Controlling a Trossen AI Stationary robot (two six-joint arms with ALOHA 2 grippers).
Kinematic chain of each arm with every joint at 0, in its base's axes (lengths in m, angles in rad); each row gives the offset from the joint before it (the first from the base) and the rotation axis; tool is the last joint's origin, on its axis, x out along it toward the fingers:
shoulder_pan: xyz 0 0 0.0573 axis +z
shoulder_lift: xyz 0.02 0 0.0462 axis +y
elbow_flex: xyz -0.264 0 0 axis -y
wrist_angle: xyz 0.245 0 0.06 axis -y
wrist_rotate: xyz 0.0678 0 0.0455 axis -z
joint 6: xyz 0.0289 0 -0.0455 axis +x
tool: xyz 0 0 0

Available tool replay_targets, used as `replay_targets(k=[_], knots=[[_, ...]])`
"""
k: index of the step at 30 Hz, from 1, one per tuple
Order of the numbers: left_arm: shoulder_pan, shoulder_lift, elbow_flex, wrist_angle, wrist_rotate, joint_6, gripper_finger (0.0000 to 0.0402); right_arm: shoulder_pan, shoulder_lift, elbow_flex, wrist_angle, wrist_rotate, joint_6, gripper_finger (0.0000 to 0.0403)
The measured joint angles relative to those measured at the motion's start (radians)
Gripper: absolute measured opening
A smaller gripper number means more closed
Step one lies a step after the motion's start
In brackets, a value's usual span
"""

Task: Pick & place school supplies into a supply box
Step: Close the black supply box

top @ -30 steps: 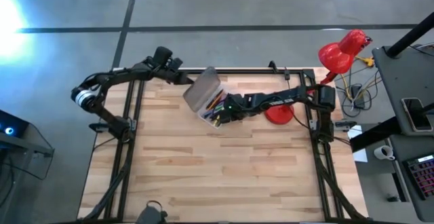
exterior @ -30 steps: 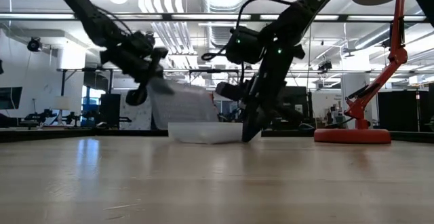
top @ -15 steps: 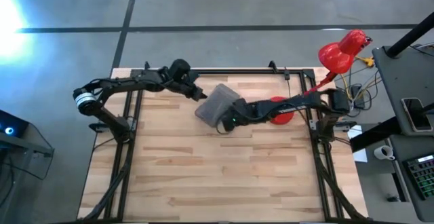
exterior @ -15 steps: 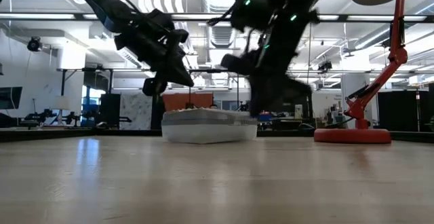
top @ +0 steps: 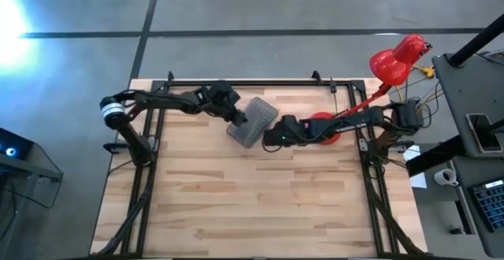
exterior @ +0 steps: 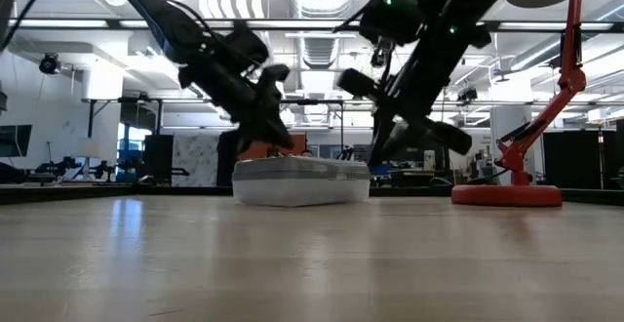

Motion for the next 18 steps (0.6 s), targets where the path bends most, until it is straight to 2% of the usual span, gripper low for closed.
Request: replay_targets(k=[4,8,18], knots=[[-0.038,0.074,0.002,0.006,-0.008,0.000,0.0000,-0.011,0.023,-0.011,0.030,0.044,0.061,0.0009],[-0.062,0.118,0.008,0.035,-0.010,0.000,0.0000,-0.031,0.043,-0.012,0.052,0.042,0.054,0.0009],[-0.074,0.107,0.004,0.052,-0.024,0.000,0.0000,-0.095,0.124,0.053,0.051,0.038,0.001,0.0009]])
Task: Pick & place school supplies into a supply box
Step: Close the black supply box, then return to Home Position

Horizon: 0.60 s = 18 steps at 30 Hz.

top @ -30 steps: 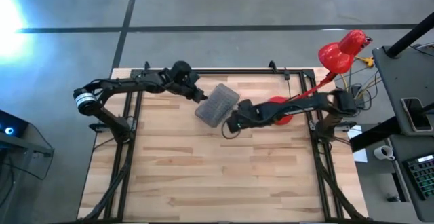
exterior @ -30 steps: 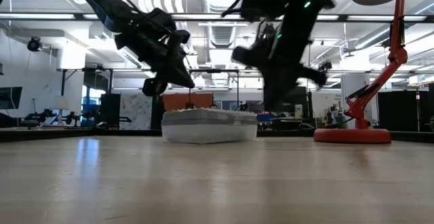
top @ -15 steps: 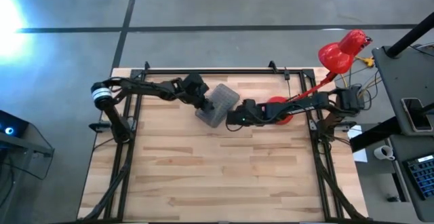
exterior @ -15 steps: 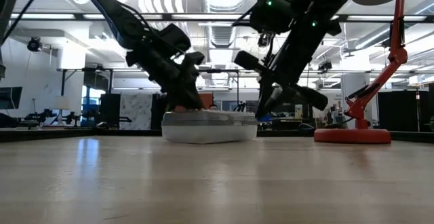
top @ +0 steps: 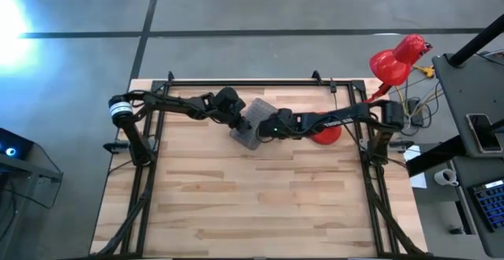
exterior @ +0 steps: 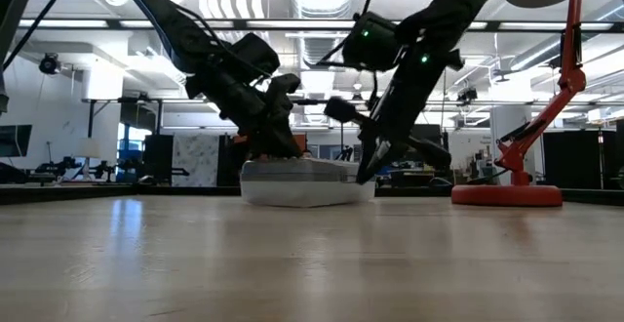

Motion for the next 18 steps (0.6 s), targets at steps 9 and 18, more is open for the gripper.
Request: replay_targets(k=[9,18], knots=[[-0.007,-0.022,-0.002,-0.017,-0.004,0.000,0.0000,-0.010,0.080,0.052,-0.010,-0.025,-0.026,0.0009],[-0.007,-0.216,-0.007,-0.046,-0.054,0.012,0.0000,0.043,-0.105,0.052,-0.196,0.059,-0.111,0.0009]])
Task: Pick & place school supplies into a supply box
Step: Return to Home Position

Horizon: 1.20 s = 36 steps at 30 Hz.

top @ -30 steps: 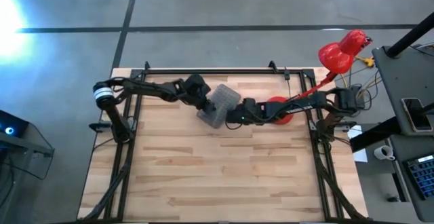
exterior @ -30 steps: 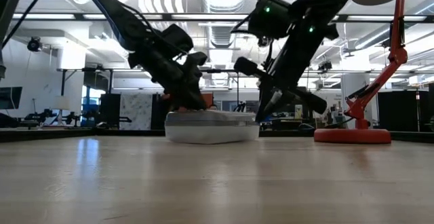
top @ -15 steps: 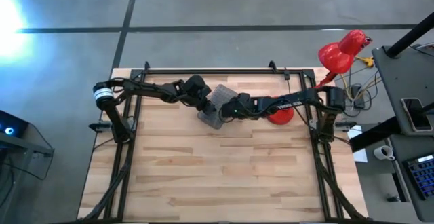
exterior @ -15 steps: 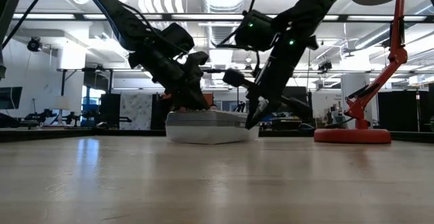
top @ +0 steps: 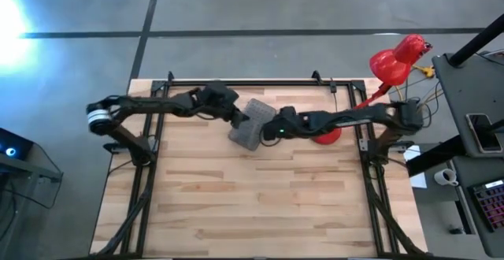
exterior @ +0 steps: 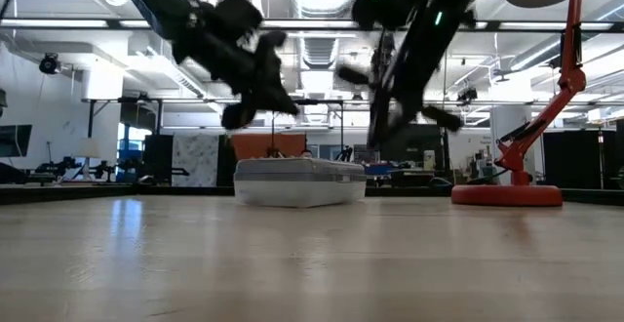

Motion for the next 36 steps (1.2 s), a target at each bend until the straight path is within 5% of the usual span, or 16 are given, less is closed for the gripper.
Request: replay_targets(k=[10,15,23,26,31,36], knots=[[-0.014,-0.388,-0.023,0.004,-0.003,0.035,0.0000,0.153,-0.409,0.002,-0.094,0.053,-0.742,0.0009],[-0.070,-0.530,-0.064,0.016,-0.063,0.013,0.0000,0.203,-0.595,0.000,-0.127,0.057,-0.666,0.0009],[-0.333,-0.701,-0.191,0.030,-0.212,0.020,0.0000,0.359,-0.800,-0.092,-0.201,0.050,-0.750,0.0009],[-0.476,-0.749,-0.267,0.120,-0.349,0.032,0.0000,0.418,-0.884,-0.245,-0.075,0.049,-0.675,0.0009],[-0.677,-0.793,-0.406,0.359,-0.511,0.102,0.0000,0.486,-0.974,-0.536,0.411,0.000,-0.706,0.0009],[-0.670,-0.784,-0.522,0.521,-0.525,0.141,0.0000,0.433,-0.990,-0.700,0.710,-0.101,-0.736,0.0009]])
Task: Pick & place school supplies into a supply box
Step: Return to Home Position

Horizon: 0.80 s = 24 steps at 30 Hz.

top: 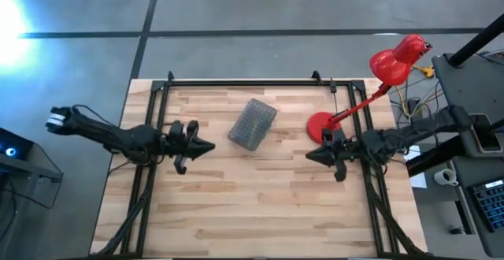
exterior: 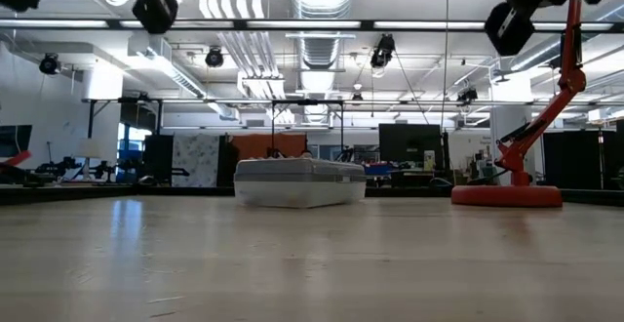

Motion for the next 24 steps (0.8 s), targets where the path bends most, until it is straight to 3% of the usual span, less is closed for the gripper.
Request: replay_targets(k=[5,8,10,18,24], knots=[[0.112,0.008,-0.075,0.065,0.017,0.002,0.0000,-0.142,0.011,-0.067,0.020,-0.151,0.052,0.0009],[0.174,-0.071,-0.122,0.078,0.084,0.002,0.0000,-0.212,-0.035,-0.099,0.055,-0.274,0.054,0.0009],[0.192,-0.157,-0.155,0.086,0.140,0.003,0.0000,-0.225,-0.090,-0.133,0.067,-0.290,0.055,0.0009],[0.194,-0.505,-0.368,0.087,0.129,-0.007,0.0000,-0.214,-0.297,-0.282,0.059,-0.182,0.060,0.0009],[0.194,-0.648,-0.298,-0.298,0.045,0.041,0.0000,-0.215,-0.375,-0.365,0.029,0.005,0.063,0.0009]])
